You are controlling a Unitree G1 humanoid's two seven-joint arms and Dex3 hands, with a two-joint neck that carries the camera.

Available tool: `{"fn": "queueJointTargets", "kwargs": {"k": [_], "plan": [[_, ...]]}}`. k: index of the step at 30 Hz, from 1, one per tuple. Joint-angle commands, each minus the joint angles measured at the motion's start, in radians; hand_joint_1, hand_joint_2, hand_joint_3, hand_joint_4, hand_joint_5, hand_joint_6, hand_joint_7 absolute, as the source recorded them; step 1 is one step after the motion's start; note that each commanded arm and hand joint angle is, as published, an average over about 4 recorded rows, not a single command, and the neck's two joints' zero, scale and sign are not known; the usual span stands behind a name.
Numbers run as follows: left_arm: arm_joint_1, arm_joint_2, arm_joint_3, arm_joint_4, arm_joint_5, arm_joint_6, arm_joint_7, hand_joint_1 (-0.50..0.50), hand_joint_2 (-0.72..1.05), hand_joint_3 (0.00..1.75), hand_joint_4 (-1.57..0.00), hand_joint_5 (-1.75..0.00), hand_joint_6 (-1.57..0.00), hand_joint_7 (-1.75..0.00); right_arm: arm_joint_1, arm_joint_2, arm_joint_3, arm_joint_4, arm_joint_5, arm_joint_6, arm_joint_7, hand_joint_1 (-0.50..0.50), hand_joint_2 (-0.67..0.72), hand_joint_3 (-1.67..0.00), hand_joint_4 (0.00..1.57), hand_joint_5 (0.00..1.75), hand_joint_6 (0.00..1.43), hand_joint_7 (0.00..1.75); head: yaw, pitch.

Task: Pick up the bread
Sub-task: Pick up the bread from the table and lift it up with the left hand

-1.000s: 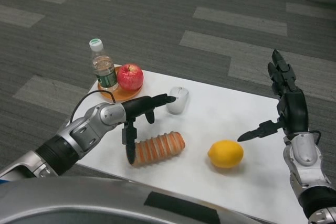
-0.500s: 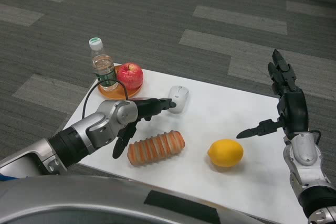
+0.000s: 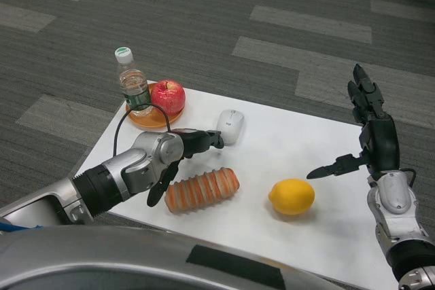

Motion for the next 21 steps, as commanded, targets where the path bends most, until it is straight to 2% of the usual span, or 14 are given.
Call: {"fn": "queueJointTargets", "kwargs": {"k": [1,5,9,13,17,21], "plan": [[-0.003,-0.013,0.004,0.005,-0.008,0.011,-0.006,-0.37,-0.64,0.09,0.00,-1.75,0.00,-0.93,-0.004,-0.010,0.004,0.009,0.003,0.001,-0.008,-0.08,0.09,0.00,0.00,0.00,0.00,0.00,0.002,0.000],[0.002,-0.043,0.023,0.006,-0.009,0.020,-0.006,-0.29,-0.57,0.09,0.00,-1.75,0.00,-1.10,-0.007,-0.010,0.004,0.012,0.003,0.001,-0.008,-0.08,0.09,0.00,0.00,0.00,0.00,0.00,0.005,-0.001],[0.012,-0.074,0.047,0.007,-0.006,0.044,-0.006,-0.23,-0.39,0.09,0.00,-1.75,0.00,-1.27,-0.007,-0.009,0.004,0.013,0.003,0.001,-0.008,-0.08,0.09,0.00,0.00,0.00,0.00,0.00,0.010,-0.001],[0.013,-0.089,0.052,0.011,-0.002,0.065,-0.006,-0.18,-0.24,0.09,0.00,-1.75,0.00,-1.33,-0.007,-0.009,0.003,0.016,0.003,0.001,-0.008,-0.08,0.09,0.00,0.00,0.00,0.00,0.00,0.015,-0.004],[0.010,-0.124,0.070,0.035,0.004,0.081,0.001,-0.02,0.32,0.09,0.00,-1.75,0.00,-1.40,-0.009,-0.008,0.002,0.020,0.003,0.001,-0.009,-0.08,0.09,0.00,0.00,0.00,0.00,0.00,0.018,-0.005],[0.008,-0.145,0.092,0.065,0.004,0.081,0.017,0.06,0.45,0.09,0.00,-1.75,0.00,-1.40,-0.009,-0.007,0.001,0.021,0.003,0.001,-0.009,-0.08,0.09,0.00,0.00,0.00,0.00,0.00,0.018,-0.004]]}}
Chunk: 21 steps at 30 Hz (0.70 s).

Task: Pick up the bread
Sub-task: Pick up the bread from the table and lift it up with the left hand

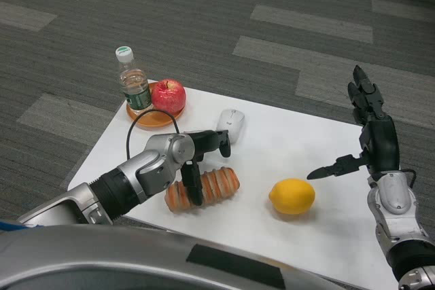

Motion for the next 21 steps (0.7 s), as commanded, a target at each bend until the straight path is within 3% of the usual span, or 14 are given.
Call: {"fn": "queueJointTargets", "kwargs": {"k": [1,7,13,21], "plan": [[0.005,-0.013,0.027,0.037,0.005,0.006,0.017,0.07,0.47,0.09,0.00,-1.75,0.00,-1.40,-0.009,-0.006,-0.002,0.011,0.003,0.001,-0.009,-0.08,0.09,0.00,0.00,0.00,0.00,0.00,-0.001,0.000],[-0.009,-0.021,0.033,0.101,0.002,0.005,0.045,0.08,0.74,0.09,0.00,-1.75,0.00,-1.47,-0.010,-0.006,-0.004,0.014,0.003,0.001,-0.010,-0.08,0.09,0.00,0.00,0.00,0.00,0.00,0.001,0.002],[-0.029,-0.020,0.025,0.192,0.001,-0.014,0.079,0.06,0.87,0.09,0.00,-1.75,0.00,-1.41,-0.012,-0.006,-0.007,0.019,0.003,0.001,-0.010,-0.08,0.09,0.00,0.00,0.00,0.00,0.00,0.002,0.001],[-0.053,-0.007,-0.002,0.254,-0.016,-0.040,0.092,0.06,0.87,0.09,0.00,-1.75,0.00,-1.40,-0.019,-0.006,-0.007,0.027,0.003,0.001,-0.010,-0.08,0.09,0.00,0.00,0.00,0.00,0.00,-0.003,0.002]]}}
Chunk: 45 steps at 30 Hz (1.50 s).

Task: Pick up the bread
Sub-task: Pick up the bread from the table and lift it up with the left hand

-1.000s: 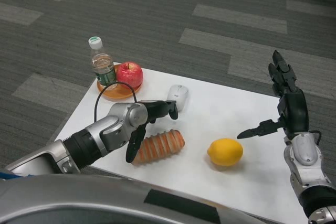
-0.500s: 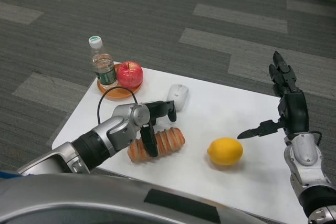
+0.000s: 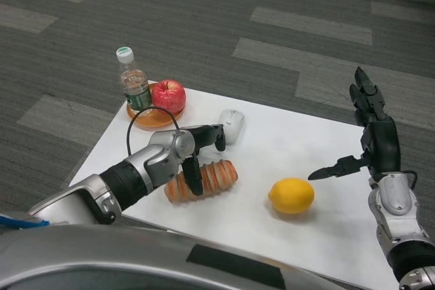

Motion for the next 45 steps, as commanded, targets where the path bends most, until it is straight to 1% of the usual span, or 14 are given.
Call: {"fn": "queueJointTargets", "kwargs": {"k": [1,5,8,10,13,18,22,24,27,29,32,35,39,45], "plan": [[0.019,0.026,-0.022,0.052,-0.009,-0.001,0.005,0.06,0.87,0.09,0.00,-1.75,0.00,-1.40,-0.020,-0.006,-0.005,0.011,0.003,0.001,-0.005,-0.08,0.09,0.00,0.00,0.00,0.00,0.00,0.000,0.000],[0.013,0.048,-0.043,0.055,-0.007,-0.022,0.009,0.06,0.87,0.09,0.00,-1.75,0.00,-1.40,-0.025,-0.008,-0.003,0.012,0.003,0.001,-0.006,-0.08,0.09,0.00,0.00,0.00,0.00,0.00,0.002,-0.001],[0.008,0.074,-0.066,0.054,0.008,-0.044,0.013,0.06,0.94,0.09,0.00,-1.75,0.00,-1.40,-0.027,-0.009,-0.002,0.013,0.003,0.001,-0.007,-0.08,0.09,0.00,0.00,0.00,0.00,0.00,0.001,0.002],[0.007,0.097,-0.082,0.051,0.031,-0.062,0.015,0.06,0.96,0.09,0.00,-1.75,0.00,-1.40,-0.027,-0.009,-0.002,0.013,0.003,0.001,-0.007,-0.08,0.09,0.00,0.00,0.00,0.00,0.00,-0.003,0.003],[0.014,0.135,-0.100,0.037,0.054,-0.081,0.019,0.06,0.89,0.09,0.00,-1.75,0.00,-1.40,-0.026,-0.009,-0.003,0.009,0.003,0.000,-0.007,-0.08,0.09,0.00,0.00,0.00,0.00,0.00,-0.008,0.009],[0.043,0.193,-0.107,-0.019,0.070,-0.088,0.031,0.06,0.87,0.09,0.00,-1.75,0.00,-1.40,-0.025,-0.009,-0.007,0.001,0.003,-0.001,-0.007,-0.08,0.09,0.00,0.00,0.00,0.00,0.00,-0.007,0.017],[0.067,0.242,-0.102,-0.066,0.074,-0.126,0.068,0.06,0.87,0.09,0.00,-1.75,0.00,-1.40,-0.025,-0.009,-0.007,-0.004,0.003,0.000,-0.007,-0.08,0.09,0.00,0.00,0.00,0.00,0.00,0.001,0.021],[0.072,0.262,-0.091,-0.076,0.077,-0.171,0.101,0.05,0.87,0.09,0.00,-1.75,0.00,-1.40,-0.025,-0.009,-0.005,-0.004,0.003,0.000,-0.007,-0.08,0.09,0.00,0.00,0.00,0.00,0.00,0.001,0.023],[0.076,0.277,-0.072,-0.078,0.081,-0.225,0.136,0.03,0.87,0.09,0.00,-1.75,0.00,-1.40,-0.025,-0.010,-0.003,-0.004,0.003,0.001,-0.007,-0.08,0.09,0.00,0.00,0.00,0.00,0.00,0.000,0.025],[0.078,0.286,-0.056,-0.080,0.087,-0.260,0.155,0.03,0.91,0.09,0.00,-1.75,0.00,-1.40,-0.025,-0.010,-0.001,-0.004,0.003,0.001,-0.007,-0.08,0.09,0.00,0.00,0.00,0.00,0.00,0.000,0.027],[0.075,0.308,-0.038,-0.097,0.098,-0.293,0.167,0.02,0.96,0.09,0.00,-1.75,0.00,-1.40,-0.025,-0.010,0.000,-0.003,0.003,0.001,-0.007,-0.08,0.09,0.00,0.00,0.00,0.00,0.00,0.002,0.029],[0.072,0.326,-0.035,-0.123,0.098,-0.299,0.170,0.03,0.96,0.09,0.00,-1.75,0.00,-1.40,-0.025,-0.010,-0.001,-0.005,0.003,0.000,-0.007,-0.08,0.09,0.00,0.00,0.00,0.00,0.00,0.007,0.032],[0.073,0.350,-0.028,-0.192,0.081,-0.301,0.171,0.01,0.96,0.09,0.00,-1.72,0.00,-1.40,-0.025,-0.006,-0.007,-0.009,0.003,-0.001,-0.007,-0.08,0.09,0.00,0.00,0.00,0.00,0.00,0.010,0.035],[0.076,0.344,-0.045,-0.233,0.036,-0.301,0.171,0.01,0.96,0.09,0.00,-1.72,0.00,-1.40,-0.025,-0.004,-0.009,-0.006,0.003,0.000,-0.007,-0.08,0.09,0.00,0.00,0.00,0.00,0.00,0.016,0.039]]}}
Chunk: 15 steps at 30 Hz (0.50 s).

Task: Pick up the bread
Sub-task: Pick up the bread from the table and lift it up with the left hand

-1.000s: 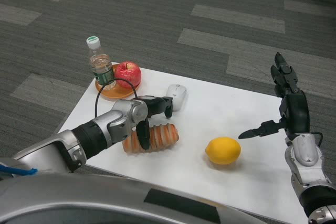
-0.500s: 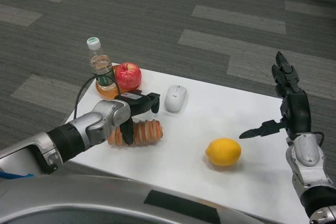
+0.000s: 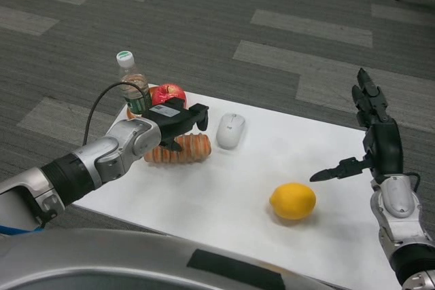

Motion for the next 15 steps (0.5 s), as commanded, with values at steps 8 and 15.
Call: {"fn": "queueJointTargets", "kwargs": {"k": [8,15], "plan": [[0.006,-0.017,-0.009,-0.018,-0.041,-0.001,0.005,0.00,0.96,0.09,0.00,-1.75,0.00,-1.40,-0.014,-0.003,-0.003,0.001,0.003,0.000,-0.004,-0.08,0.09,0.00,0.00,0.00,0.00,0.00,0.003,0.002],[0.006,-0.021,0.007,-0.012,-0.062,0.010,-0.002,-0.08,0.96,0.09,0.00,-1.75,0.00,-1.38,-0.013,-0.001,-0.006,-0.003,0.003,0.000,-0.004,-0.08,0.09,0.00,0.00,0.00,0.00,0.00,0.000,0.006]]}}
